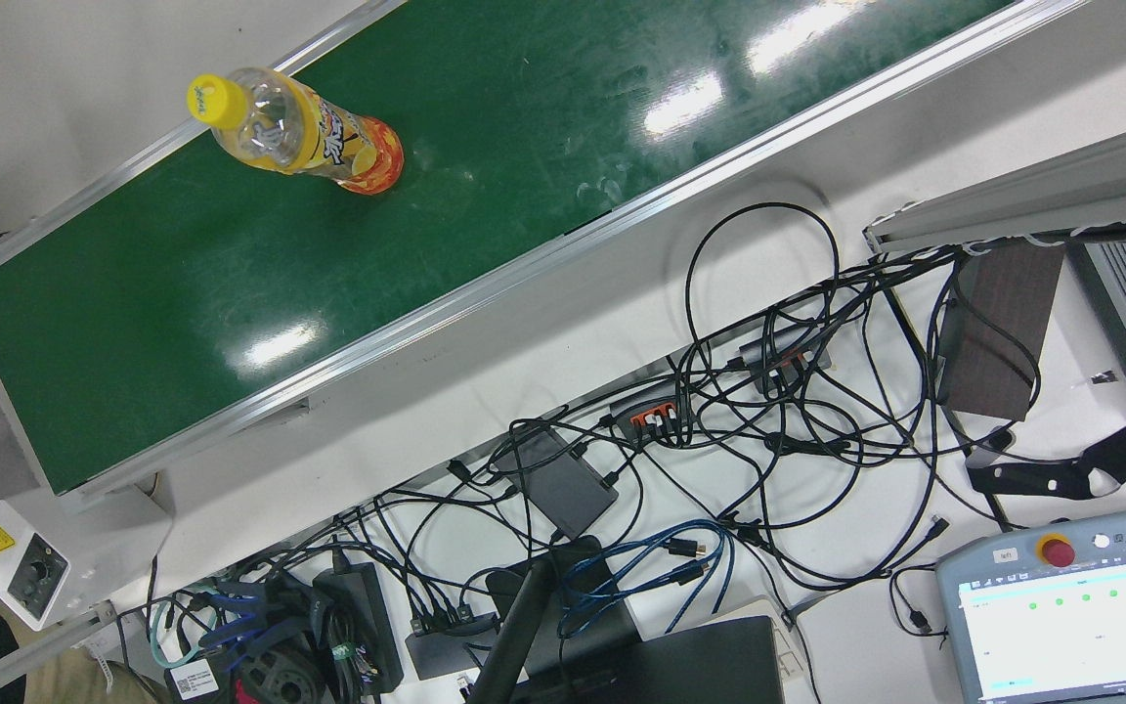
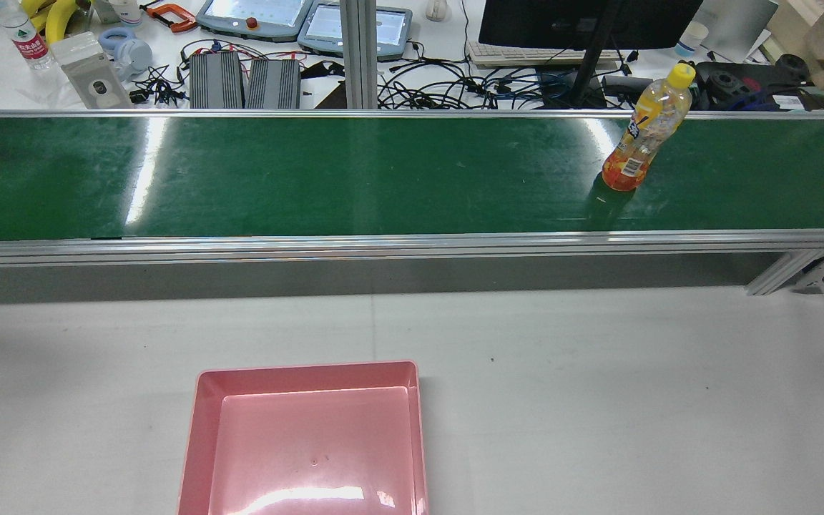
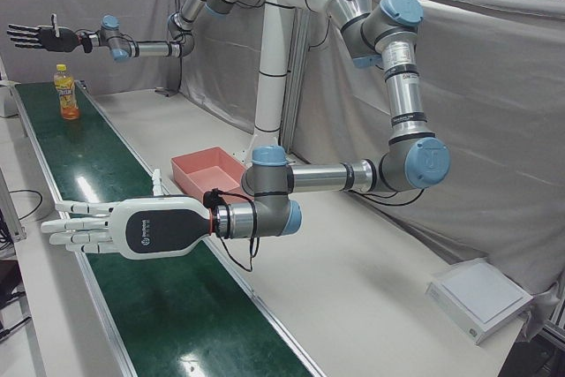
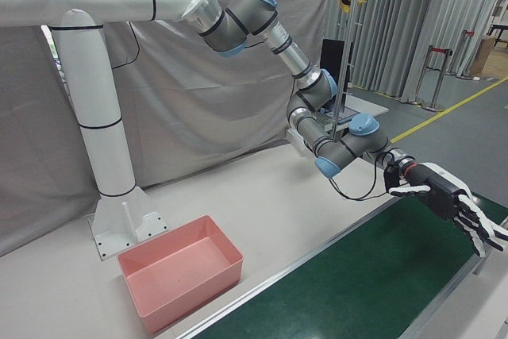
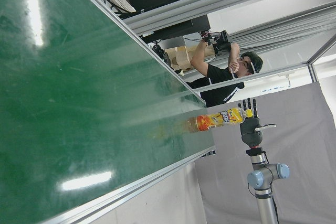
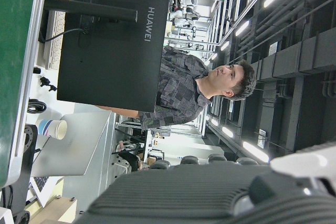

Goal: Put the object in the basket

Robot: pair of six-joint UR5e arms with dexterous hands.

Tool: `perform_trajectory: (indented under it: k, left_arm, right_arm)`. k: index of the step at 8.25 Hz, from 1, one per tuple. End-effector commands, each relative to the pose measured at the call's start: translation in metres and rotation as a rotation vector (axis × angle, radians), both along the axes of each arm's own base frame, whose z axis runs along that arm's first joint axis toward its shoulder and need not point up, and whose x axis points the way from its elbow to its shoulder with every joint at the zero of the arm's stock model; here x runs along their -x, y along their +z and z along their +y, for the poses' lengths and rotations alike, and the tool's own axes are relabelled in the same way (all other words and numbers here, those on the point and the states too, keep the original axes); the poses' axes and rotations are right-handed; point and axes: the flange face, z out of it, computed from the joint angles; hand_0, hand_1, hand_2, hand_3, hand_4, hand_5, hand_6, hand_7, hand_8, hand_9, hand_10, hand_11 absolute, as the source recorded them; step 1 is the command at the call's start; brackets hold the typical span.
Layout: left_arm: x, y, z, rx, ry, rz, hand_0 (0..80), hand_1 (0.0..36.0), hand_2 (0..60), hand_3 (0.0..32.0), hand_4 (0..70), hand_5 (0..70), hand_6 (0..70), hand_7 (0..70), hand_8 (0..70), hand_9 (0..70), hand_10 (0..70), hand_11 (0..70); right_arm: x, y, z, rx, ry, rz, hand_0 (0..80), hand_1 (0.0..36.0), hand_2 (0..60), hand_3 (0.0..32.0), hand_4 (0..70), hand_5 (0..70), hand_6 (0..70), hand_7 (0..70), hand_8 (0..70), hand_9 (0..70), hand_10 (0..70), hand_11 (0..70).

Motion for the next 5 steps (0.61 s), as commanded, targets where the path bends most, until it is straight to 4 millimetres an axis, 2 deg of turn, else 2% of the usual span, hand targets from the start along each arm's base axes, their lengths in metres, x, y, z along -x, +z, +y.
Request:
perform_trajectory:
  k: [1,5]
  left_arm:
    - [-0.0012,0.0029,-0.0012,-0.002,0.003,0.007,46.6,7.1,0.0,0.0,14.8,13.7,0.0,0.0,4.9,8.7,8.1,12.6]
    - [-0.0013,-0.0048,-0.005,-0.008,0.002,0.008,46.8,6.8,0.0,0.0,16.2,15.9,0.0,0.0,6.2,10.4,8.3,12.8]
  right_arm:
    - [0.0,-0.0011,-0.0005,-0.002,0.0,0.0,0.0,0.0,0.0,0.0,0.0,0.0,0.0,0.0,0.0,0.0,0.0,0.0]
    - [0.0,-0.0003,0.0003,-0.001,0.0,0.0,0.0,0.0,0.0,0.0,0.0,0.0,0.0,0.0,0.0,0.0,0.0,0.0]
